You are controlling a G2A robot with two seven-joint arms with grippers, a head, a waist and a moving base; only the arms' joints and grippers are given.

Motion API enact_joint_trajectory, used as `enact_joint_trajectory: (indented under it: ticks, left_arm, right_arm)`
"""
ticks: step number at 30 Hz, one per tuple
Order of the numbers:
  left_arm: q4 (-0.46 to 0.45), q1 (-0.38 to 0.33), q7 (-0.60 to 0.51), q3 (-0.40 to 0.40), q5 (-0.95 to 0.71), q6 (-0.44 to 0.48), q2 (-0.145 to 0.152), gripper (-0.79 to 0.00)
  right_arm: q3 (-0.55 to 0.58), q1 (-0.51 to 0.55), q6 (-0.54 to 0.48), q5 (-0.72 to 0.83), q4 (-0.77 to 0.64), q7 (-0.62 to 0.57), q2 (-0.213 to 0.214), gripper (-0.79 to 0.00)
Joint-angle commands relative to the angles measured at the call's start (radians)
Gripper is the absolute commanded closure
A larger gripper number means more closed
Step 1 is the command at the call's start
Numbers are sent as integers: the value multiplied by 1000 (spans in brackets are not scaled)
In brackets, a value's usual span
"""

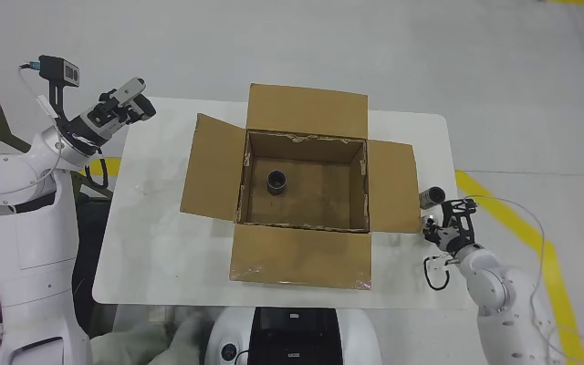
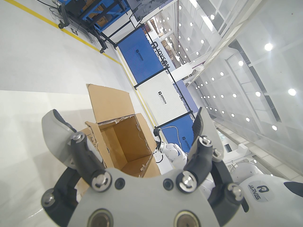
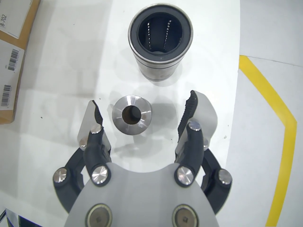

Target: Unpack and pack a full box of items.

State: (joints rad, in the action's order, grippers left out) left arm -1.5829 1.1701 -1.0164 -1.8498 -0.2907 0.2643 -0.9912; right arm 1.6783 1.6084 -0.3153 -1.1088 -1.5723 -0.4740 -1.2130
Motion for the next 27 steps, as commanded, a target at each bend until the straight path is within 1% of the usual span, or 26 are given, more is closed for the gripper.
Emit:
enact_joint_trajectory:
  ticks: [1,4,5,6,7,8,9,10,11,13,14,15,17,18,20,27]
  left_arm:
    - [0,0,0,0,0,0,0,-785]
    - [0,0,0,0,0,0,0,-785]
    - [0,0,0,0,0,0,0,-785]
    - [0,0,0,0,0,0,0,-785]
    - [0,0,0,0,0,0,0,-785]
    - [0,0,0,0,0,0,0,-785]
    - [0,0,0,0,0,0,0,-785]
    - [0,0,0,0,0,0,0,-785]
    - [0,0,0,0,0,0,0,-785]
    - [0,0,0,0,0,0,0,-785]
    - [0,0,0,0,0,0,0,-785]
    - [0,0,0,0,0,0,0,-785]
    - [0,0,0,0,0,0,0,-785]
    - [0,0,0,0,0,0,0,-785]
    - [0,0,0,0,0,0,0,-785]
    - [0,0,0,0,0,0,0,-785]
  right_arm:
    - [-2,-10,2,0,12,2,1,-665]
    - [-7,-24,3,-1,28,6,2,-634]
    - [-10,-28,2,-1,32,6,3,-610]
    - [-12,-31,2,-1,36,7,3,-573]
    - [-14,-34,1,-2,38,7,4,-511]
    - [-15,-35,1,-3,37,7,4,-413]
    - [-17,-36,1,-5,36,6,5,-379]
    - [-19,-35,1,-7,34,6,5,-326]
    - [-20,-34,0,-8,33,6,6,-305]
    - [-23,-32,-4,-17,26,1,8,-219]
    - [-22,-29,-3,-22,20,-1,8,-200]
    - [-21,-25,-1,-26,12,-3,9,-154]
    - [-16,-15,2,-27,-6,-8,11,-92]
    - [-13,-8,4,-27,-19,-11,12,-40]
    - [-5,9,9,-27,-51,-20,14,0]
    - [34,76,49,1,-184,-73,19,0]
